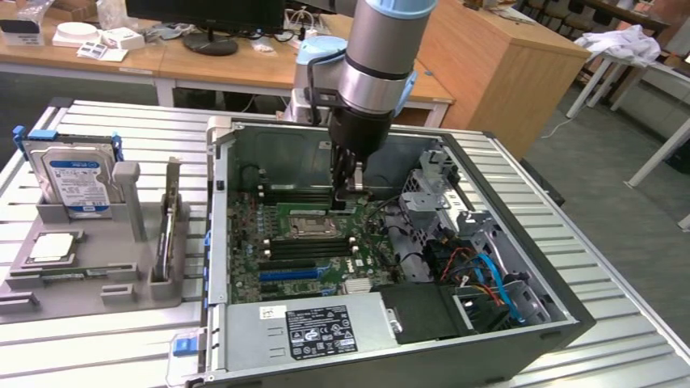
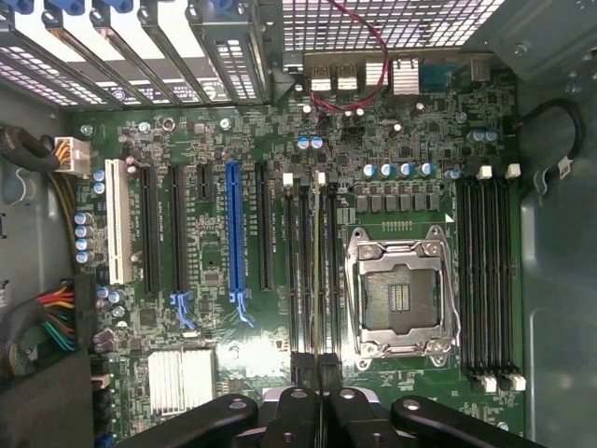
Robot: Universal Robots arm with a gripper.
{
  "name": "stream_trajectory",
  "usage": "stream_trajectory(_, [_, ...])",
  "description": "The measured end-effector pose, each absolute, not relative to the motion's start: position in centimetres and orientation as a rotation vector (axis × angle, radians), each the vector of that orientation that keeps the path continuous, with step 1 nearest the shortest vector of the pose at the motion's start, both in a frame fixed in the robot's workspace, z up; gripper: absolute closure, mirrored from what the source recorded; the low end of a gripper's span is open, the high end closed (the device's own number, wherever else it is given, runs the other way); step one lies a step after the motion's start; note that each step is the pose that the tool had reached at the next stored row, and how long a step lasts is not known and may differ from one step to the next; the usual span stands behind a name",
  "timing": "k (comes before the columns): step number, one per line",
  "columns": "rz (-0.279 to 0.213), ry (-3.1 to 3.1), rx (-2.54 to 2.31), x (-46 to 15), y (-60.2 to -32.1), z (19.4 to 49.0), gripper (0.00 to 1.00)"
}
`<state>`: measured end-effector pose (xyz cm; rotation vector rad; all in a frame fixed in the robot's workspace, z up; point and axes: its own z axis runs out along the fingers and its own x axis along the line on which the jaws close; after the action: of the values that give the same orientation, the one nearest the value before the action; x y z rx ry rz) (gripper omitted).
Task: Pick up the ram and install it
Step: 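Insert the ram into the slot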
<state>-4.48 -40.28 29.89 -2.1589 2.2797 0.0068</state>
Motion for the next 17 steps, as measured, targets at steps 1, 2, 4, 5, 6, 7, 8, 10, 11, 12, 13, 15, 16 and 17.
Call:
stream_trajectory(1, [0.007, 2.280, -2.159, -4.48, -40.27, 29.76, 0.88])
stream_trajectory(2, [0.007, 2.280, -2.159, -4.47, -40.27, 29.62, 0.88])
stream_trajectory(4, [0.007, 2.280, -2.159, -4.47, -40.27, 29.60, 0.88])
stream_trajectory(5, [0.007, 2.280, -2.159, -4.47, -40.27, 29.57, 0.88])
stream_trajectory(6, [0.007, 2.279, -2.159, -4.47, -40.27, 29.52, 0.88])
stream_trajectory(7, [0.007, 2.279, -2.159, -4.47, -40.27, 29.48, 0.88])
stream_trajectory(8, [0.007, 2.280, -2.159, -4.47, -40.28, 29.43, 0.88])
stream_trajectory(10, [0.007, 2.280, -2.159, -4.48, -40.27, 29.33, 0.88])
stream_trajectory(11, [0.007, 2.280, -2.159, -4.48, -40.27, 29.29, 0.88])
stream_trajectory(12, [0.007, 2.280, -2.159, -4.48, -40.27, 29.25, 0.88])
stream_trajectory(13, [0.007, 2.280, -2.159, -4.48, -40.27, 29.21, 0.88])
stream_trajectory(15, [0.007, 2.280, -2.159, -4.47, -40.27, 29.14, 0.88])
stream_trajectory(16, [0.007, 2.280, -2.159, -4.47, -40.28, 29.12, 0.88])
stream_trajectory(17, [0.007, 2.280, -2.159, -4.48, -40.28, 29.10, 0.88])
